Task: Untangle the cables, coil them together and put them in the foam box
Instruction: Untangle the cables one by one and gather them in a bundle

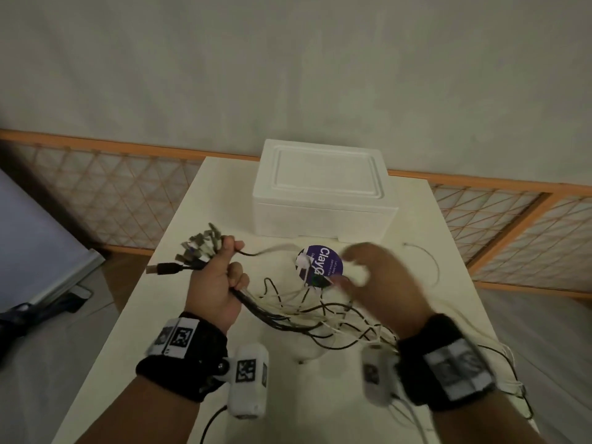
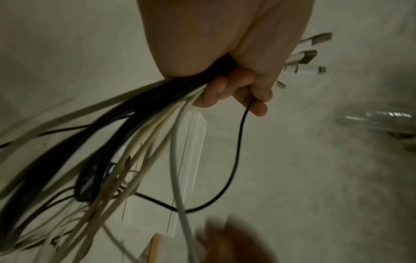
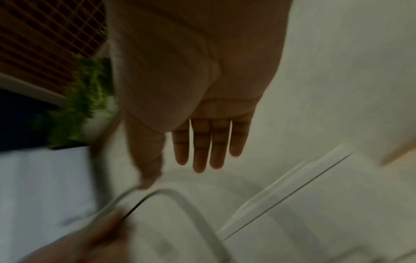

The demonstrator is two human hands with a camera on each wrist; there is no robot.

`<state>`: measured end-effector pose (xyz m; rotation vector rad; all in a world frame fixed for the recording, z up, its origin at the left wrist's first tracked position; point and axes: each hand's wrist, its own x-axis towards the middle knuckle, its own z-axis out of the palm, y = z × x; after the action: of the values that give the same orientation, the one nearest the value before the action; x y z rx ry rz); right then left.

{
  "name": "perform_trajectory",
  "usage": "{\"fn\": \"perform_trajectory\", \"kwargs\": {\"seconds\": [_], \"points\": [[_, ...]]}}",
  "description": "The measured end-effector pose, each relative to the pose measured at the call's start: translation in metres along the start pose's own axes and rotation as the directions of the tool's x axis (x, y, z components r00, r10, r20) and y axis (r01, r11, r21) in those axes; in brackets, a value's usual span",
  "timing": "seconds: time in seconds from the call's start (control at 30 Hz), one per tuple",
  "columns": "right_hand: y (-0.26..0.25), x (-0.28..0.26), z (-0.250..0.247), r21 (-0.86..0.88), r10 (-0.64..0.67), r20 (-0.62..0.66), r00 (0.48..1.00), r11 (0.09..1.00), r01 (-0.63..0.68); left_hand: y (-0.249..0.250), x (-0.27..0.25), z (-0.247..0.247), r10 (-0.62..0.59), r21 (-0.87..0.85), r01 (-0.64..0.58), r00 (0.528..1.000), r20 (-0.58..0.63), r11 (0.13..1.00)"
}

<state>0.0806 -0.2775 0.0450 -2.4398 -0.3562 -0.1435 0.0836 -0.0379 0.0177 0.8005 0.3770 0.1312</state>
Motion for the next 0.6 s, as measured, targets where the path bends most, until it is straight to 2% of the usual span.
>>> {"fn": "perform_trajectory", "kwargs": {"seconds": [0.03, 0.07, 0.1, 0.13, 0.17, 0.23, 0.27, 0.3, 0.33, 0.37, 0.4, 0.47, 0.5, 0.53, 0.6], "points": [[-0.027, 0.003, 0.016, 0.091, -0.078, 0.164, 0.983, 0.994, 0.064, -0.002, -0.004, 0.009, 0.003, 0.018, -0.003, 1.000, 0.025, 1.000], [-0.046, 0.004, 0.032, 0.123, -0.142, 0.312, 0.939, 0.986, 0.109, -0.002, -0.007, 0.016, 0.013, 0.038, -0.014, 0.999, 0.045, 0.999], [-0.057, 0.004, 0.050, 0.122, -0.180, 0.404, 0.897, 0.982, 0.142, -0.001, -0.009, 0.021, 0.028, 0.056, -0.032, 0.997, 0.066, 0.998], [-0.060, 0.004, 0.065, 0.107, -0.174, 0.435, 0.883, 0.984, 0.141, 0.002, -0.011, 0.024, 0.045, 0.065, -0.051, 0.995, 0.085, 0.997], [-0.058, 0.003, 0.077, 0.091, -0.146, 0.423, 0.894, 0.989, 0.118, 0.006, -0.010, 0.023, 0.059, 0.062, -0.065, 0.994, 0.094, 0.996], [-0.040, 0.002, 0.092, -0.079, -0.095, 0.429, 0.898, 0.987, 0.142, 0.016, -0.007, 0.011, 0.072, 0.039, -0.076, 0.994, 0.085, 0.996], [-0.028, 0.000, 0.092, -0.208, -0.054, 0.487, 0.872, 0.962, 0.176, 0.023, -0.003, 0.002, 0.077, 0.020, -0.079, 0.994, 0.077, 0.997], [-0.010, -0.003, 0.092, -0.265, 0.006, 0.531, 0.847, 0.951, 0.160, 0.029, 0.000, -0.007, 0.081, -0.006, -0.081, 0.995, 0.066, 0.997], [0.009, -0.009, 0.089, -0.252, 0.066, 0.556, 0.828, 0.963, 0.093, 0.036, 0.004, -0.017, 0.086, -0.034, -0.084, 0.995, 0.050, 0.996], [0.025, -0.015, 0.082, -0.172, 0.123, 0.557, 0.821, 0.985, -0.031, 0.042, 0.007, -0.025, 0.091, -0.058, -0.089, 0.995, 0.033, 0.994], [0.040, -0.020, 0.071, -0.030, 0.158, 0.523, 0.838, 0.986, -0.167, 0.047, 0.010, -0.032, 0.090, -0.071, -0.089, 0.996, 0.018, 0.994], [0.059, -0.025, 0.047, 0.275, 0.205, 0.412, 0.888, 0.901, -0.336, 0.052, 0.013, -0.041, 0.072, -0.068, -0.071, 0.997, 0.011, 0.995], [0.063, -0.023, 0.034, 0.368, 0.245, 0.359, 0.901, 0.850, -0.378, 0.050, 0.014, -0.043, 0.059, -0.056, -0.058, 0.998, 0.016, 0.997], [0.064, -0.020, 0.023, 0.395, 0.265, 0.313, 0.912, 0.837, -0.378, 0.047, 0.014, -0.042, 0.050, -0.041, -0.049, 0.998, 0.022, 0.998], [0.059, -0.012, 0.006, 0.271, 0.262, 0.255, 0.931, 0.905, -0.329, 0.039, 0.014, -0.038, 0.050, -0.017, -0.049, 0.998, 0.026, 0.999]]}}
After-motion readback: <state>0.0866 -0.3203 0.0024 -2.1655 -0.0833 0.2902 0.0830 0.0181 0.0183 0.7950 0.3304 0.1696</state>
